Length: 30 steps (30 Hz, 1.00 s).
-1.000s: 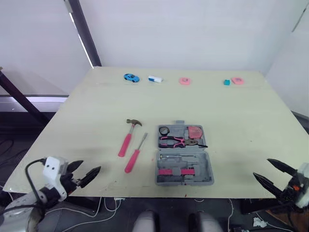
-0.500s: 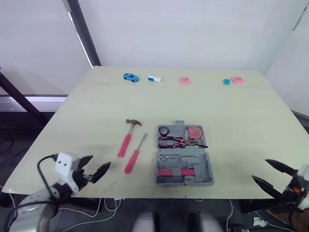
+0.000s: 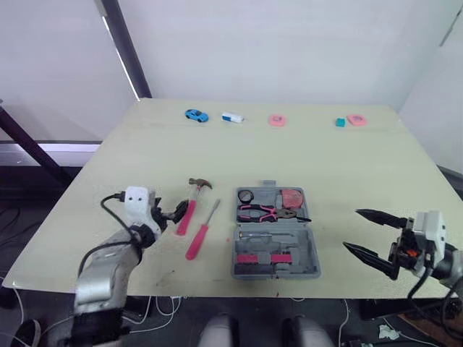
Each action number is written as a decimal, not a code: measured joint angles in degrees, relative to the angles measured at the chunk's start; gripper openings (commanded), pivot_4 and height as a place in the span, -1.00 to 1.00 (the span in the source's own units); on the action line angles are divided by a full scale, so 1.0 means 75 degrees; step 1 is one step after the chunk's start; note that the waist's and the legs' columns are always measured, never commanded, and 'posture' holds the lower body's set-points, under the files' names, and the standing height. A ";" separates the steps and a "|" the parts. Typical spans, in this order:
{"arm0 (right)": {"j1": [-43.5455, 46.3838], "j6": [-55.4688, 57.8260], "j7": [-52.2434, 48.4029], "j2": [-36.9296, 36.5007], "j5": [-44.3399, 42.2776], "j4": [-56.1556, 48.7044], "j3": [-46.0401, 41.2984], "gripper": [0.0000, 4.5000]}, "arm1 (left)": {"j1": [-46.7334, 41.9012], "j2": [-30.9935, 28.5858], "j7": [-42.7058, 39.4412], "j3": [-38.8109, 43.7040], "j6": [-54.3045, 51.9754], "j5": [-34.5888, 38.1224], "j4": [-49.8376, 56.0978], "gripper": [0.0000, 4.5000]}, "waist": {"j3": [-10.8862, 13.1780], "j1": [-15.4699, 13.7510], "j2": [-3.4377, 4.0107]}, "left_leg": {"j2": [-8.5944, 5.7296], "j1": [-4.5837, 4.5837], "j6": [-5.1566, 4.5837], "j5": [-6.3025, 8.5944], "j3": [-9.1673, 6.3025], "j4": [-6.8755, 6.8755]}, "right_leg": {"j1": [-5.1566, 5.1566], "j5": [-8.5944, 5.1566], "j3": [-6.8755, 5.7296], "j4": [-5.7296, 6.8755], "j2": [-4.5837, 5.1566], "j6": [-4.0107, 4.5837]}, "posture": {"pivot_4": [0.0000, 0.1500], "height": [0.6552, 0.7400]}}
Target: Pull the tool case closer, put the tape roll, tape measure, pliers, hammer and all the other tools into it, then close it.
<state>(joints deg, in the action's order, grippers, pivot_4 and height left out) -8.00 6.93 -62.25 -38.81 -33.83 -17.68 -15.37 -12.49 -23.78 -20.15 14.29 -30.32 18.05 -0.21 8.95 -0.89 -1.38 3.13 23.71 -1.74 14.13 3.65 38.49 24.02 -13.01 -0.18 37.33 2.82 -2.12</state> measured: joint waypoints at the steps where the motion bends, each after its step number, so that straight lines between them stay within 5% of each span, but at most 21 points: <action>1: 0.0045 -0.0001 -0.0008 -0.0004 0.0008 0.0000 0.0027 1.00 | -0.0093 0.0035 0.0033 -0.0067 0.0040 -0.0045 -0.0130 0.99 | 0.0000 0.0000 0.0000 | -0.0001 0.0000 0.0000 0.0000 -0.0001 0.0002 | -0.0003 0.0000 0.0000 0.0001 0.0000 0.0000 | 1.00 0.99; 15: 0.0906 0.0067 0.0047 -0.0018 0.0110 0.0069 0.0540 1.00 | -0.3328 0.0500 0.0340 -0.0799 0.1285 -0.1200 -0.5228 0.99 | 0.0005 0.0020 -0.0013 | -0.0004 0.0005 0.0000 0.0000 -0.0006 0.0001 | -0.0011 0.0021 -0.0006 -0.0018 -0.0005 -0.0035 | 1.00 0.99; 18: 0.0965 0.0056 0.0053 0.0008 0.0151 0.0106 0.0571 1.00 | -0.3696 0.0491 0.0321 -0.0844 0.1555 -0.1372 -0.5910 0.64 | 0.0005 0.0015 -0.0012 | -0.0004 0.0003 0.0000 0.0000 -0.0007 0.0000 | -0.0012 0.0021 -0.0007 -0.0016 -0.0005 -0.0035 | 1.00 0.99; 26: 0.1088 0.0051 0.0056 0.0106 0.0241 0.0114 0.0586 1.00 | -0.4083 0.0458 0.0210 -0.0839 0.1926 -0.1544 -0.6716 -0.97 | 0.0002 -0.0007 -0.0008 | -0.0007 -0.0001 0.0001 -0.0001 -0.0007 0.0005 | -0.0025 0.0022 -0.0009 -0.0015 -0.0001 -0.0037 | 1.00 0.99; 30: 0.1130 0.0051 0.0040 0.0129 0.0244 0.0118 0.0587 1.00 | -0.4188 0.0468 0.0208 -0.0844 0.1985 -0.1583 -0.6915 -0.97 | 0.0001 -0.0001 -0.0005 | -0.0007 -0.0009 0.0002 -0.0001 -0.0007 0.0005 | -0.0028 0.0022 -0.0011 -0.0003 -0.0002 -0.0037 | 1.00 0.99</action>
<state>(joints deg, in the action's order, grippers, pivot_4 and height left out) 0.48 7.31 -61.95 -37.84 -31.99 -16.80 -10.97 -43.90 -20.27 -18.59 7.96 -15.43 6.17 -52.07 8.95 -0.90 -1.42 3.08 23.64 -1.73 14.12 3.60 38.52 23.82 -12.84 -0.26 37.31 2.81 -2.39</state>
